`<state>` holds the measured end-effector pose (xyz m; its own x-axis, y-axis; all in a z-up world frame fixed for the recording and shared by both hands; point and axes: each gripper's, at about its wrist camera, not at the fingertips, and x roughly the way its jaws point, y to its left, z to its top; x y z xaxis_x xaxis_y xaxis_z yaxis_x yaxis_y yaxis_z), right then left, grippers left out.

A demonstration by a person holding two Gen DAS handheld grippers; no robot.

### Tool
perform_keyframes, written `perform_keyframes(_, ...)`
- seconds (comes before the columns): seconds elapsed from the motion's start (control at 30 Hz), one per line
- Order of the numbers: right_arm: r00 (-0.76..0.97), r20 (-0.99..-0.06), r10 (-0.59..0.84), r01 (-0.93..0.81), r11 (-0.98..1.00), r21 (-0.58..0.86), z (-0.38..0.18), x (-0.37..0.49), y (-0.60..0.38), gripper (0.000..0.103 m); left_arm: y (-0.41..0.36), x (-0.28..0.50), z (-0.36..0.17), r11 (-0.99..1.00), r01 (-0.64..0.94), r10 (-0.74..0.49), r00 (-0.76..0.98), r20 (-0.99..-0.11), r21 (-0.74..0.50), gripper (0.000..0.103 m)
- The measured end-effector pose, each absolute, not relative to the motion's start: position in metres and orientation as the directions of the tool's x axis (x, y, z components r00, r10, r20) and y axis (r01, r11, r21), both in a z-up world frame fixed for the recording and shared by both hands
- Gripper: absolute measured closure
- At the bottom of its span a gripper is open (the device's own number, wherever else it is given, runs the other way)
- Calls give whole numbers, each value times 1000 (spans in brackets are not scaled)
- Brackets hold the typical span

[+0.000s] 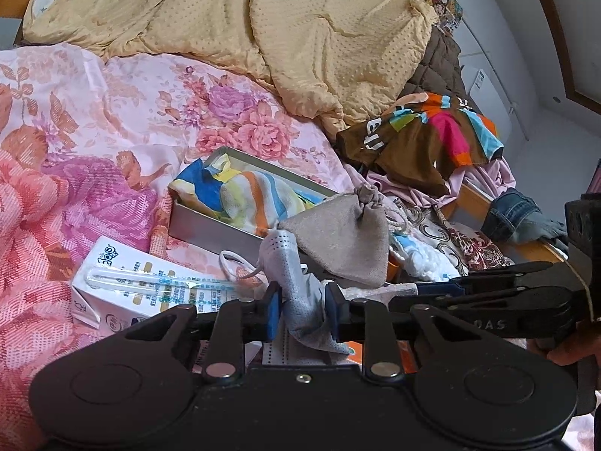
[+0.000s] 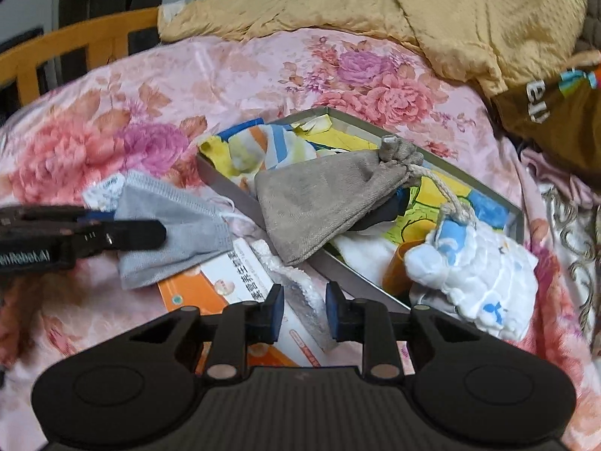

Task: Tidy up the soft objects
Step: 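Lift the mask and foam sheet and carry them toward the tray with both tools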

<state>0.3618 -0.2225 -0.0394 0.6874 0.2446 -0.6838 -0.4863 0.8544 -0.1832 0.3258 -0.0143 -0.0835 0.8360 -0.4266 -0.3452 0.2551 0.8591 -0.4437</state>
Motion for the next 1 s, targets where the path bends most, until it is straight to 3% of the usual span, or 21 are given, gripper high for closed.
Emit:
perform_keyframes(0.17,716,-669,198,-483,833,-270,-40,352,-212,84,-16,321,-82,861,269,-430,838,-337,-431,88)
perform_keyframes(0.53,763,-612,206,-453,847,-279,-19,325,-211,93,-28,304,-67,864,271,-431,833,-347,-424,94)
perform_keyframes(0.73,742,-597,304,-484,860,-163,2,310,-222,93,-36,294,-45,872,253,-410,844,-345,-418,95)
perform_keyframes(1.0,759,-510,405,-495,867,-48,22,305,-232,93,-30,280,-12,911,196,-334,867,-369,-362,95)
